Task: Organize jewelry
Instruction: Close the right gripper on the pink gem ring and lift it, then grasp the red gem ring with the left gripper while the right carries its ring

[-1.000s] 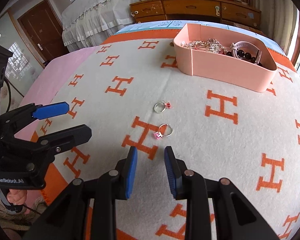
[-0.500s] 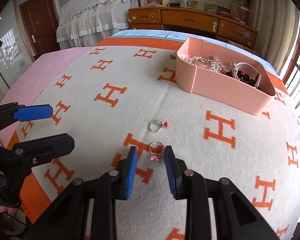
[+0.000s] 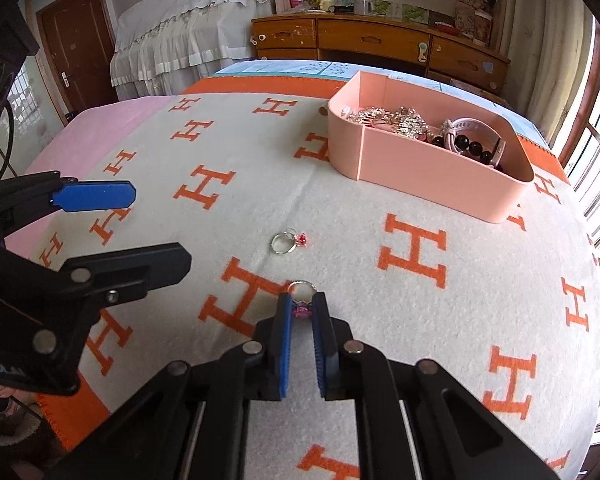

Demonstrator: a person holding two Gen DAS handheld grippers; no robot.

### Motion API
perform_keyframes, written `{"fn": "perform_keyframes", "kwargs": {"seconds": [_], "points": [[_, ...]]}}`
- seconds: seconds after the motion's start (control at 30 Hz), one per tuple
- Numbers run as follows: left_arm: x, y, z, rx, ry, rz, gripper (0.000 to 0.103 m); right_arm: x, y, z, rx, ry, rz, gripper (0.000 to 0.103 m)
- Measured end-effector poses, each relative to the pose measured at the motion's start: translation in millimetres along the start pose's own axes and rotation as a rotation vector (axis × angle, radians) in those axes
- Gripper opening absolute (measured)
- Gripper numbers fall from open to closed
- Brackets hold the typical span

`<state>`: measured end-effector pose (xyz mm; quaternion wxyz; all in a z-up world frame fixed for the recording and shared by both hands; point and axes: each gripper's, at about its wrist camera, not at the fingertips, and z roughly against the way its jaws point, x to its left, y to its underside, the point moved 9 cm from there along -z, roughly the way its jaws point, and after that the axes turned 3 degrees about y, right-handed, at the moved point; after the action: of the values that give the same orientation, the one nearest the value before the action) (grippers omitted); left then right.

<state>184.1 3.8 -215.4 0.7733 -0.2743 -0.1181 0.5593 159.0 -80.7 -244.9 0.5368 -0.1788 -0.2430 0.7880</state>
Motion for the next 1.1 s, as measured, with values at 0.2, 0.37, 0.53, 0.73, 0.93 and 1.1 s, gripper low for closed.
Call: {"fn": "perform_keyframes", "kwargs": {"seconds": [0.2,0.37,0.53,0.73,0.93,1.1], "points": [[-25.9,-12.1,-30.0,0.024,0.006,-0.155,0.080,-27.0,0.9,8.2,-0.010,-0.014,-0.081,0.010],[-30.2,-18.3,-48.6,0.051,0.000,-0.212,0.058,-39.2,2.5,16.5,-0.032,-0.032,-0.110,0.010],[-35.5,-18.9,-55.0,0.060,0.017,-0.253,0.044,-48.2,4.1,15.4,-0.033,-0.059,-0.133,0.010],[-45.6,-17.7,-56.0,0.078,0.065,-0.284,0.018,-53.5,6.7,13.6,-0.030,-0.090,-0.158,0.010],[-46.6,-17.9,-54.6,0.075,0.043,-0.289,0.014,-56.5,7.3,15.4,-0.039,-0.103,-0.173,0.010],[-40.6,-22.5,-49.8,0.071,0.030,-0.244,0.014,-56.8,5.5,21.0,-0.055,-0.104,-0.168,0.010]]}}
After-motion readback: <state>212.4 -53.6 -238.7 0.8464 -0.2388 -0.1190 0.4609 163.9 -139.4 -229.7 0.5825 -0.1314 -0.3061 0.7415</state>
